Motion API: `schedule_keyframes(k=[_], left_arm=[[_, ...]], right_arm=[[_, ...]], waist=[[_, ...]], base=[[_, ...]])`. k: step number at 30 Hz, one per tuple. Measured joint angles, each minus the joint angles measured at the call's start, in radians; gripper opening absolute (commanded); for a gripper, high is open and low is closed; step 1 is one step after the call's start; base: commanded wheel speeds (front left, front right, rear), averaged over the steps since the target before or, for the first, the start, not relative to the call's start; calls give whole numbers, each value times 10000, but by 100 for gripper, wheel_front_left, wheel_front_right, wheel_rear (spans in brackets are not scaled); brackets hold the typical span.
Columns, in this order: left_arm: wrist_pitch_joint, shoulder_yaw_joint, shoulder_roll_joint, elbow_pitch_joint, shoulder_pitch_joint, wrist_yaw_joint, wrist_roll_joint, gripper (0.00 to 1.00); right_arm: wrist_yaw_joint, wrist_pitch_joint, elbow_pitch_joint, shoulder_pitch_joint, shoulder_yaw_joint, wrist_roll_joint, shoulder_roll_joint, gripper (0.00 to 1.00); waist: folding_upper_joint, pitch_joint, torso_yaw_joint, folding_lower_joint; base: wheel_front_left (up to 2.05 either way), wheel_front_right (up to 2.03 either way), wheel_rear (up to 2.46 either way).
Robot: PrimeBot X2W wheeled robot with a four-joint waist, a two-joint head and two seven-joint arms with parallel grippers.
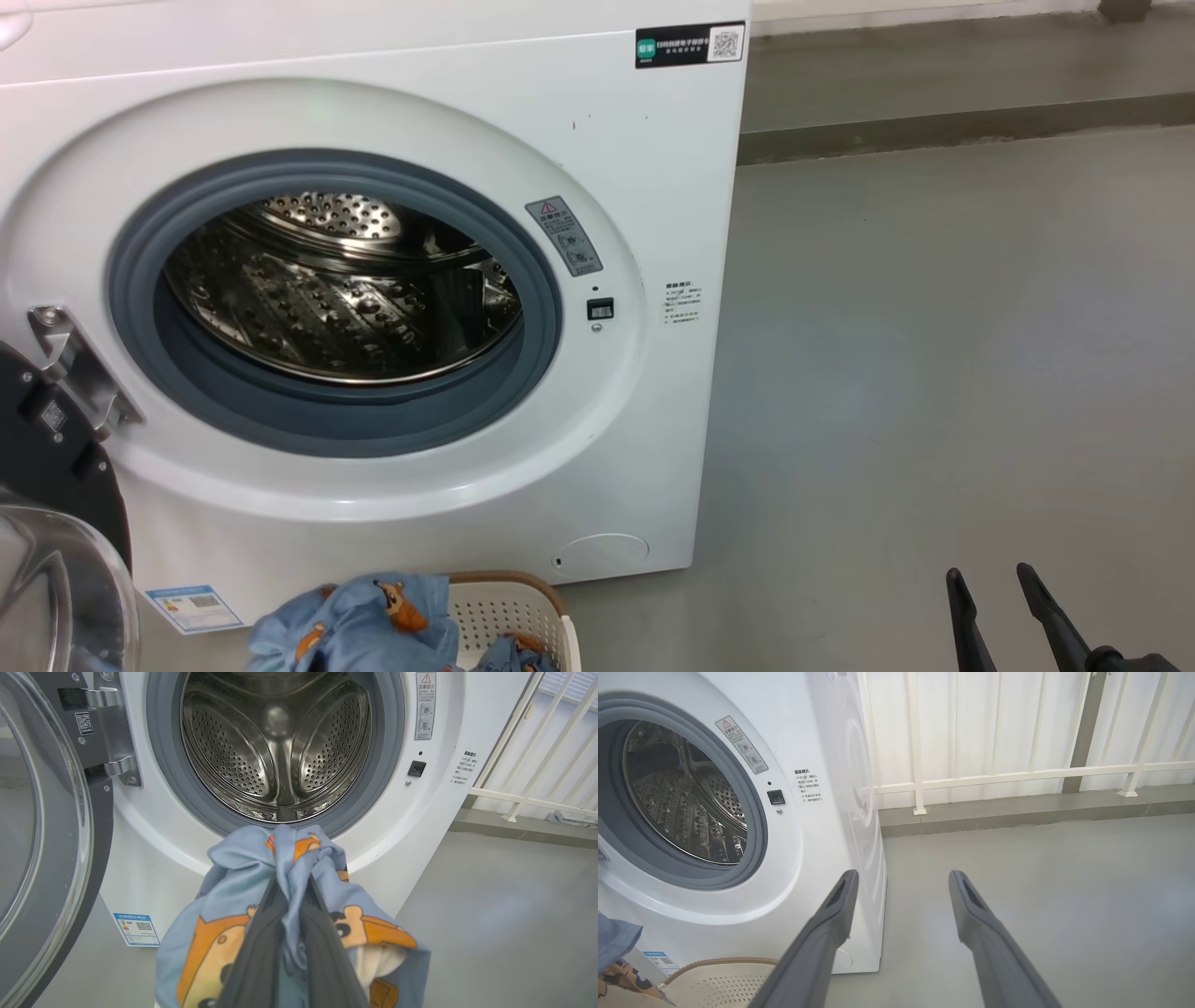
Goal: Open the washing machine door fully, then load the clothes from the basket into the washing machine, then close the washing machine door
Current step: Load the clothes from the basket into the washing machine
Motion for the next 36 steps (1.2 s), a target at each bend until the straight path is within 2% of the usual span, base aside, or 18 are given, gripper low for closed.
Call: schedule_keyframes(k=[22, 30, 36], left_arm=[[0, 153, -79, -15, -2, -163, 86, 0], [0, 178, -113, 69, -95, -265, 61, 0], [0, 328, -130, 337, -887, -345, -98, 0]], right_arm=[[0, 0, 19, 2, 54, 0, 0, 100], [0, 0, 12, -9, 98, 2, -2, 100], [0, 0, -10, -17, 240, 8, -2, 100]], waist=[[0, 152, 70, 0], [0, 319, -105, 0], [0, 453, -462, 0]], base=[[0, 0, 0], [0, 0, 0], [0, 0, 0]])
